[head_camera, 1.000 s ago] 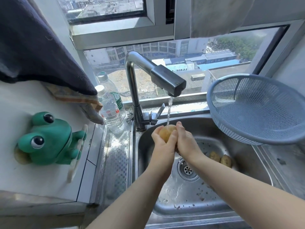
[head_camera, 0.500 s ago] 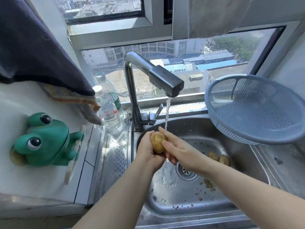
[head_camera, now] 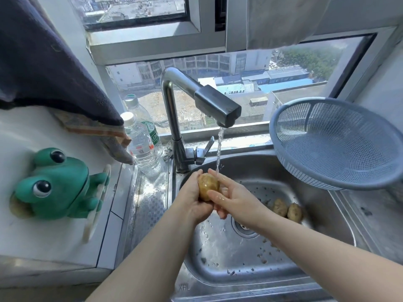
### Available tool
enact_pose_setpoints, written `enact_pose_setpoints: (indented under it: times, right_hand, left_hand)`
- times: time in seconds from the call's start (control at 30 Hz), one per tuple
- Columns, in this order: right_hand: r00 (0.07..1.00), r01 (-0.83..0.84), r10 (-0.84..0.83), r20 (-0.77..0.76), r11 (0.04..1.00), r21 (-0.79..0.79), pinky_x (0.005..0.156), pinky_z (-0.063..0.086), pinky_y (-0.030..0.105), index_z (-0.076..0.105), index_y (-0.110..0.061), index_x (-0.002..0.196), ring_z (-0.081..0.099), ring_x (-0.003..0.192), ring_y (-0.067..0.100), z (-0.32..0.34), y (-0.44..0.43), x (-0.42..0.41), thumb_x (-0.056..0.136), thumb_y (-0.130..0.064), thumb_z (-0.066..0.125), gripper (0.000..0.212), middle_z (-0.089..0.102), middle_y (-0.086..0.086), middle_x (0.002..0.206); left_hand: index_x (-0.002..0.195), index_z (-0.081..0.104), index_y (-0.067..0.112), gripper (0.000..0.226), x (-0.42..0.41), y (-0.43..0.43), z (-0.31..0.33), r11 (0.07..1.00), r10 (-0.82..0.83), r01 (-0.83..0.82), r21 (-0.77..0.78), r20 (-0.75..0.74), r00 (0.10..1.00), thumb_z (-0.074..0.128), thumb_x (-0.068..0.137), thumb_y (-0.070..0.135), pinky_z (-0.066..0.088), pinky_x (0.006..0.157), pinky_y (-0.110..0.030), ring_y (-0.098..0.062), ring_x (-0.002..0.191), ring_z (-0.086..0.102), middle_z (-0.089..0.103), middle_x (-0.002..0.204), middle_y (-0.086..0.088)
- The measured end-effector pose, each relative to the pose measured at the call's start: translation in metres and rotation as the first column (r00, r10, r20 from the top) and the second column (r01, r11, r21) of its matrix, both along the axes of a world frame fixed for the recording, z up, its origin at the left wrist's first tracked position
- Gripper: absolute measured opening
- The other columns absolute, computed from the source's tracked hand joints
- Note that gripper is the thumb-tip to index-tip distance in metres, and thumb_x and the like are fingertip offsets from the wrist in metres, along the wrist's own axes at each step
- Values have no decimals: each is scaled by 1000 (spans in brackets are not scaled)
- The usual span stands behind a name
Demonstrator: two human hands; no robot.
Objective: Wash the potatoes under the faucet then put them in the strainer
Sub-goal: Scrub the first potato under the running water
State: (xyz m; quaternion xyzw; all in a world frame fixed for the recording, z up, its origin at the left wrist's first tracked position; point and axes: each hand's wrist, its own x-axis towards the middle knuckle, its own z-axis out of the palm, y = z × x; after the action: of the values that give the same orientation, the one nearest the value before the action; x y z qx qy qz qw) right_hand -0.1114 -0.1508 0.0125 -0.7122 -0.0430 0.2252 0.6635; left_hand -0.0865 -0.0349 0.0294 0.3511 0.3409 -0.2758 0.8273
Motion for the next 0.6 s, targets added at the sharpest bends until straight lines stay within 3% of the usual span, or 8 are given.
enact_pose_setpoints:
  times: [0.1, 0.23, 0.37, 0.43, 0.5, 0.53, 0.6]
  right_hand:
    - [999, -33, 34, 39, 999, -29, 60, 48, 20, 34, -42, 137, 52, 54, 12, 2, -7, 1, 91, -19, 61, 58, 57, 3, 59]
    - [987, 159, -160, 25, 987, 33, 50, 46, 21, 51, -41, 119, 47, 47, 11, 4, 1, -2, 90, -24, 62, 35, 57, -4, 56]
    - [945, 327, -326, -16, 944, 42, 45, 40, 17, 58, -33, 102, 45, 48, 5, 7, 11, 0, 96, -33, 48, 11, 55, -7, 61]
    - [925, 372, -370, -84, 928, 15, 52, 46, 19, 59, -26, 90, 53, 62, 7, 8, 14, 3, 99, -34, 37, 24, 56, -3, 71]
    - [898, 389, -381, -222, 921, -10, 62, 51, 33, 59, -22, 87, 57, 73, 13, 8, 15, 6, 100, -43, 29, 39, 57, 5, 78]
    - [872, 399, -379, -308, 917, -1, 60, 47, 34, 60, -19, 86, 55, 72, 18, 7, 15, 7, 99, -50, 27, 47, 56, 11, 80]
    - [817, 414, -364, -448, 910, 14, 60, 41, 32, 60, -15, 89, 49, 72, 25, 1, 14, 9, 96, -57, 26, 56, 57, 16, 84]
  left_hand:
    - [82, 55, 2, 41, 2, -4, -4, 999, -19, 17, 46, 41, 999, 44, 98, 39, 51, 47, -29, -27, 50, 60, 61, 55, -15]
    - [96, 53, 8, 38, 3, -16, -16, 979, -22, -11, 205, 159, 987, 37, 99, 42, 41, 38, -26, -28, 49, 55, 57, 66, -16]
    - [82, 48, 11, 30, -7, -28, -20, 903, -20, -128, 410, 337, 941, 33, 100, 29, 34, 39, -23, -20, 46, 43, 51, 55, -5]
    - [82, 46, 13, 21, -15, -33, -21, 839, -66, -186, 512, 434, 898, 36, 98, 23, 37, 43, -25, -17, 55, 47, 50, 64, -2]
    - [101, 47, 23, 11, -23, -33, -21, 790, -169, -172, 588, 479, 861, 37, 101, 27, 44, 51, -28, -16, 71, 56, 59, 83, -2]
    - [110, 43, 31, 10, -27, -32, -20, 790, -220, -142, 596, 493, 842, 38, 102, 29, 46, 56, -26, -15, 78, 59, 61, 94, -2]
    - [119, 36, 39, 24, -33, -26, -22, 811, -290, -81, 580, 518, 805, 45, 101, 26, 49, 63, -20, -10, 88, 62, 60, 105, 1]
